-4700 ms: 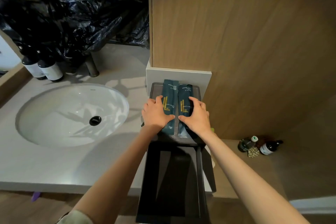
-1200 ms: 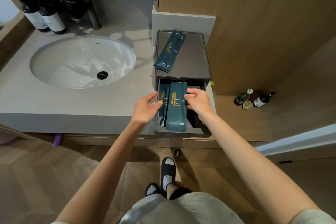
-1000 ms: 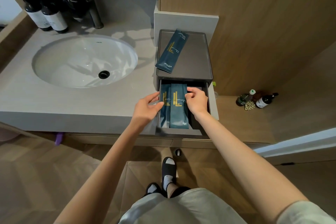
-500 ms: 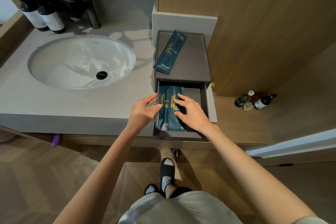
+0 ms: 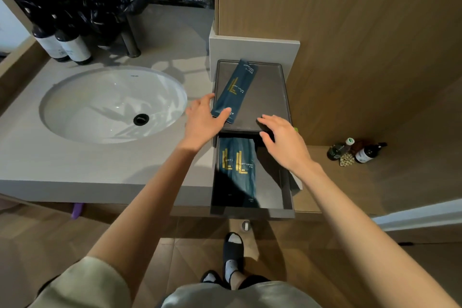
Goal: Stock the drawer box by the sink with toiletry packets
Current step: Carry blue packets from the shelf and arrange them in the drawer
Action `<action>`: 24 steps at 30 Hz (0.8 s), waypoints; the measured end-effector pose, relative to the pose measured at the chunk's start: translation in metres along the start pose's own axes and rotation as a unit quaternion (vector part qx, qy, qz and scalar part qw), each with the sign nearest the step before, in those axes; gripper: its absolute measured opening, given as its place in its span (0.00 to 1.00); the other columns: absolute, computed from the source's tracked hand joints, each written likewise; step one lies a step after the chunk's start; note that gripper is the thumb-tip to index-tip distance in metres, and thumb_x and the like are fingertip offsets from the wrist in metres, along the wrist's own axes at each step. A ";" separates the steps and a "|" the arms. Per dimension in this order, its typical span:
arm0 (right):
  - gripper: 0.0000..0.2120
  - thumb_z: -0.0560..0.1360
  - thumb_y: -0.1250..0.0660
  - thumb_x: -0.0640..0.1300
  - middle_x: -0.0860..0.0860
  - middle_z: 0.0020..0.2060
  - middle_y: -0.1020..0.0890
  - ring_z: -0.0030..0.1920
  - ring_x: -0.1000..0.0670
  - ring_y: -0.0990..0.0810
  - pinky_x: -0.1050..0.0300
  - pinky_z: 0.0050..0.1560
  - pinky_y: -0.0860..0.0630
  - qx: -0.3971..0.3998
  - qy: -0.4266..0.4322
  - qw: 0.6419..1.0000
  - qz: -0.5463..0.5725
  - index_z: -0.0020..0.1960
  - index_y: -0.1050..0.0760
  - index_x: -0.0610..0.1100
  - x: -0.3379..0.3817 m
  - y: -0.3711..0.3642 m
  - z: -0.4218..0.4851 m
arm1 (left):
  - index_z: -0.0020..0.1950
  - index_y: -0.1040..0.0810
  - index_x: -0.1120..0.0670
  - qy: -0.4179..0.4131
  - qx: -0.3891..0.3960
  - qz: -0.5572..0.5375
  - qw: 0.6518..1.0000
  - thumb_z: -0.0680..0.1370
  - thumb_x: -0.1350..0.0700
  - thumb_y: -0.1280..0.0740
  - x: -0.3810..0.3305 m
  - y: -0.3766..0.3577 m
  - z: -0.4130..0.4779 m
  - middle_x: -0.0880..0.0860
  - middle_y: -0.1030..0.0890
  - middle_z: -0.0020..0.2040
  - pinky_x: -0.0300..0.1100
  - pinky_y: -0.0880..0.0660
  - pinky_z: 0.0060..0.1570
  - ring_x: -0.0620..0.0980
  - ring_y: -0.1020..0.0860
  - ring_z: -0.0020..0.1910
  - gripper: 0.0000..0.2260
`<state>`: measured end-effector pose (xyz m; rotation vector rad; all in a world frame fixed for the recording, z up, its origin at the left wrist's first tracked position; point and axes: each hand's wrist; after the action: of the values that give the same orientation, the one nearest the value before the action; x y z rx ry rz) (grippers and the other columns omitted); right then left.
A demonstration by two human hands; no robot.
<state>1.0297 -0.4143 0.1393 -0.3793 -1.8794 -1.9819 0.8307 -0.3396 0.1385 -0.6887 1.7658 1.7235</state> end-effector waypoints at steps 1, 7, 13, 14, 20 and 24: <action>0.19 0.81 0.41 0.45 0.51 0.71 0.29 0.73 0.50 0.36 0.55 0.73 0.40 0.006 -0.005 1.000 -0.008 0.71 0.31 0.47 -0.004 -0.001 0.002 | 0.73 0.36 0.52 0.012 0.012 0.020 1.000 0.73 0.40 0.34 -0.003 -0.005 0.007 0.59 0.31 0.68 0.53 0.36 0.66 0.60 0.36 0.69 0.32; 0.18 0.82 0.44 0.48 0.53 0.70 0.28 0.72 0.51 0.35 0.56 0.71 0.38 -0.008 0.014 0.999 -0.037 0.71 0.30 0.49 -0.010 -0.002 0.002 | 0.72 0.35 0.50 0.011 -0.026 0.098 0.995 0.67 0.34 0.31 -0.008 -0.025 0.018 0.61 0.36 0.63 0.51 0.35 0.62 0.60 0.38 0.63 0.39; 0.18 0.82 0.44 0.49 0.54 0.70 0.28 0.73 0.53 0.35 0.58 0.70 0.37 0.004 0.018 0.999 -0.034 0.71 0.30 0.50 -0.014 0.001 0.003 | 0.61 0.29 0.59 0.039 -0.044 0.094 0.994 0.69 0.42 0.28 -0.017 -0.021 0.020 0.61 0.30 0.60 0.49 0.32 0.58 0.60 0.33 0.61 0.29; 0.18 0.82 0.44 0.50 0.54 0.71 0.29 0.73 0.53 0.35 0.58 0.70 0.38 0.008 0.018 0.999 -0.034 0.71 0.31 0.51 -0.014 0.002 0.003 | 0.60 0.28 0.61 0.037 -0.041 0.091 0.994 0.70 0.43 0.28 -0.016 -0.020 0.021 0.61 0.28 0.59 0.49 0.32 0.56 0.61 0.32 0.60 0.27; 0.19 0.82 0.43 0.49 0.54 0.72 0.31 0.75 0.53 0.38 0.56 0.73 0.41 0.050 0.010 0.998 0.022 0.72 0.32 0.51 -0.015 0.006 -0.001 | 0.58 0.32 0.63 0.011 -0.023 -0.038 0.999 0.79 0.54 0.37 -0.017 -0.005 0.003 0.59 0.24 0.49 0.46 0.30 0.45 0.58 0.25 0.49 0.14; 0.20 0.81 0.40 0.46 0.54 0.68 0.26 0.69 0.54 0.29 0.63 0.65 0.33 0.028 -0.024 0.980 0.196 0.73 0.33 0.51 -0.002 0.021 -0.005 | 0.55 0.33 0.59 0.034 0.015 -0.193 0.980 0.80 0.55 0.38 -0.029 0.010 -0.026 0.51 0.28 0.45 0.34 0.30 0.40 0.48 0.27 0.41 0.09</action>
<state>1.0411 -0.4201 0.1570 -0.7259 -1.7229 -1.6658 0.8426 -0.3658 0.1659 -1.0128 1.5703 1.4219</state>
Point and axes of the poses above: each hand's wrist, its own z-axis towards the middle knuckle, its own y-axis out of the back of the hand, x = y × z
